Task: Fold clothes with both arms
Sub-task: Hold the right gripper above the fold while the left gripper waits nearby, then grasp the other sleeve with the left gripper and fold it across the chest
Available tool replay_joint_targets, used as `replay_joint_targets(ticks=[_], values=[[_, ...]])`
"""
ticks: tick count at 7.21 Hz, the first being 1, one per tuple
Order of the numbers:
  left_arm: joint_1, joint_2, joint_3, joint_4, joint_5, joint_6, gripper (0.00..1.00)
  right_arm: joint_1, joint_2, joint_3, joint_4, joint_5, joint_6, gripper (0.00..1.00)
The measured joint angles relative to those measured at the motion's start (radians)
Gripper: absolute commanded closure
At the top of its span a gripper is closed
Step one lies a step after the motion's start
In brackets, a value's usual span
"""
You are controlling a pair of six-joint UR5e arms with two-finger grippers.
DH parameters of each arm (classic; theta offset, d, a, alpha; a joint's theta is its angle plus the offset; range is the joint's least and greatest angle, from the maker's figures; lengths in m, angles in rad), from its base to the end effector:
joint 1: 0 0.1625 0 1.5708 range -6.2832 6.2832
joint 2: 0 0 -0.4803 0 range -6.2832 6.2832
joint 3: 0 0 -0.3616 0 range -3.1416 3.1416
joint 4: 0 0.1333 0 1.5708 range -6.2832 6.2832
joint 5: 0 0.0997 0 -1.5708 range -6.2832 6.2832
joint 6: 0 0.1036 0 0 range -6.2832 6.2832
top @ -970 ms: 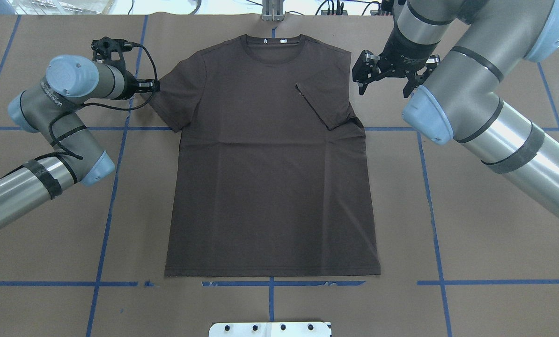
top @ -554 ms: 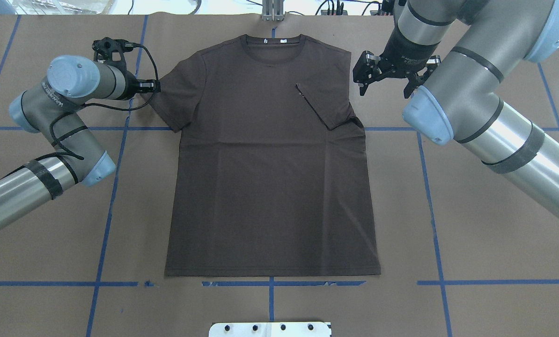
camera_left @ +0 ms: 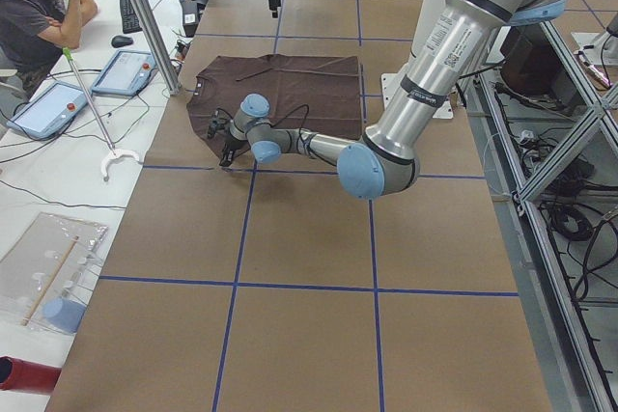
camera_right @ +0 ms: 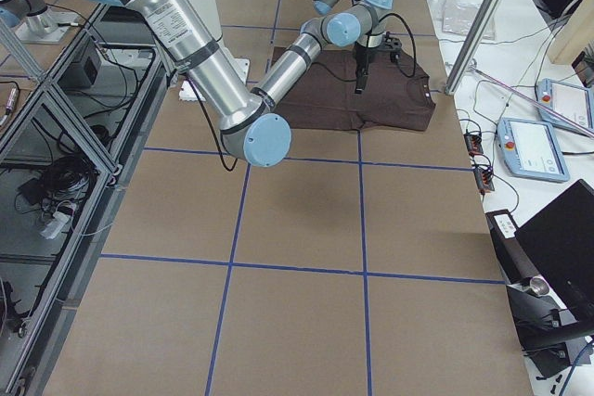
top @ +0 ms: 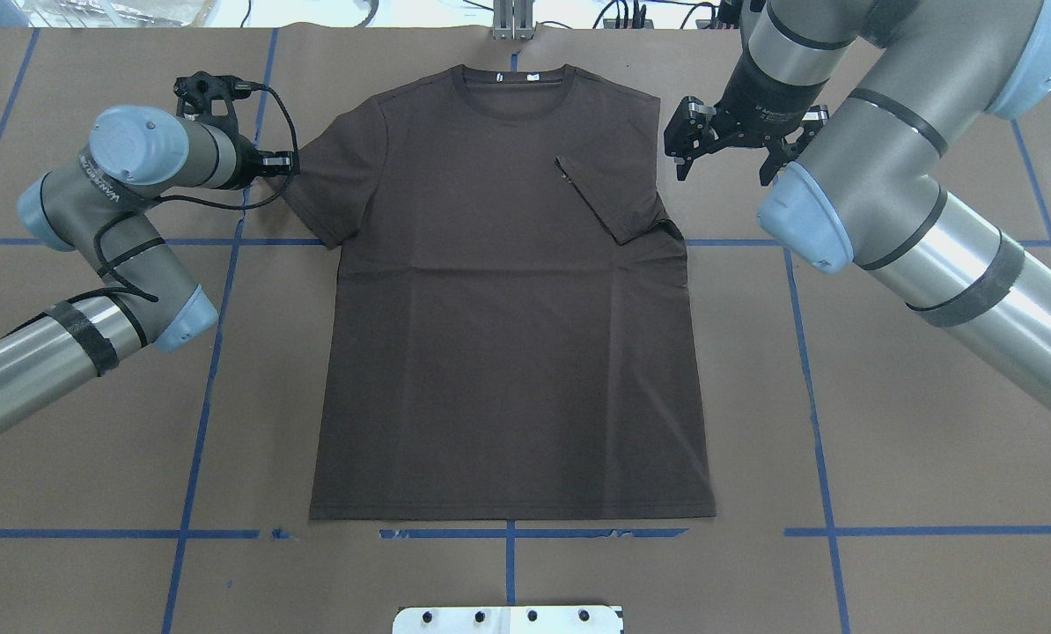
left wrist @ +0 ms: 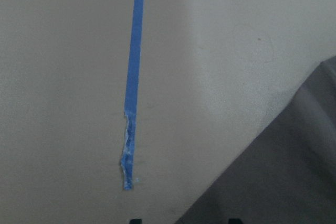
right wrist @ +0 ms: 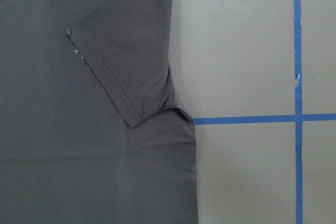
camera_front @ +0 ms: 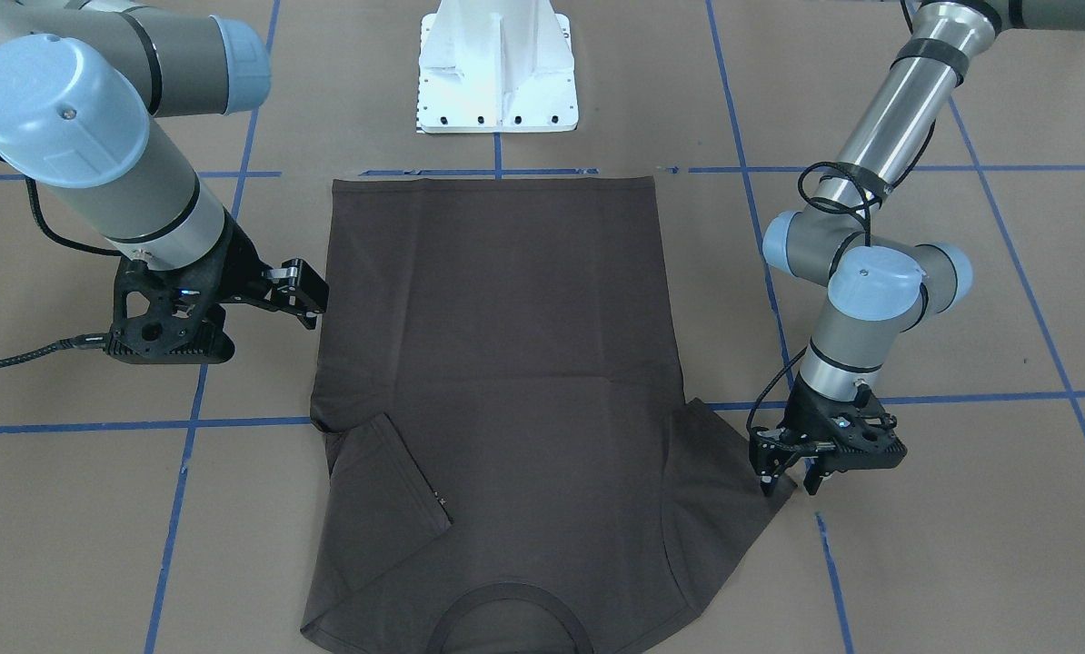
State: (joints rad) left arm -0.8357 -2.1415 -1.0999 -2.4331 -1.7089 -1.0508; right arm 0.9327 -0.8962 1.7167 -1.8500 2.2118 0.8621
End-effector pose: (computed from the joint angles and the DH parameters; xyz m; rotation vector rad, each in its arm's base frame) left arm 0.4217 -0.6439 0.5075 0.5043 0.8297 -0.2241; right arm -0.3446 -0.5845 0.2929 -0.0438 -0.8124 0.0381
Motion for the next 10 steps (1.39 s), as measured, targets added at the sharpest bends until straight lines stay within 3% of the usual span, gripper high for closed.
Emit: replay_joint_targets(ticks=[1, 4, 6, 7, 10], values=[[0.001, 0.0, 0.0, 0.0, 0.0, 0.0, 0.45, 0.0, -0.001, 0.001, 0.0, 0.0, 0.0, 0.0], [0.003, 0.0, 0.0, 0.0, 0.0, 0.0, 0.63, 0.002, -0.001, 0.003, 0.0, 0.0, 0.001, 0.0], [0.004, 0.0, 0.0, 0.0, 0.0, 0.0, 0.81, 0.003, -0.001, 0.004, 0.0, 0.0, 0.001, 0.0], [0.004, 0.0, -0.002, 0.0, 0.0, 0.0, 0.96, 0.003, -0.001, 0.004, -0.001, 0.0, 0.001, 0.0], [0.004, 0.0, -0.023, 0.011, 0.0, 0.0, 1.0, 0.004, -0.003, 0.003, 0.0, 0.0, 0.0, 0.0]])
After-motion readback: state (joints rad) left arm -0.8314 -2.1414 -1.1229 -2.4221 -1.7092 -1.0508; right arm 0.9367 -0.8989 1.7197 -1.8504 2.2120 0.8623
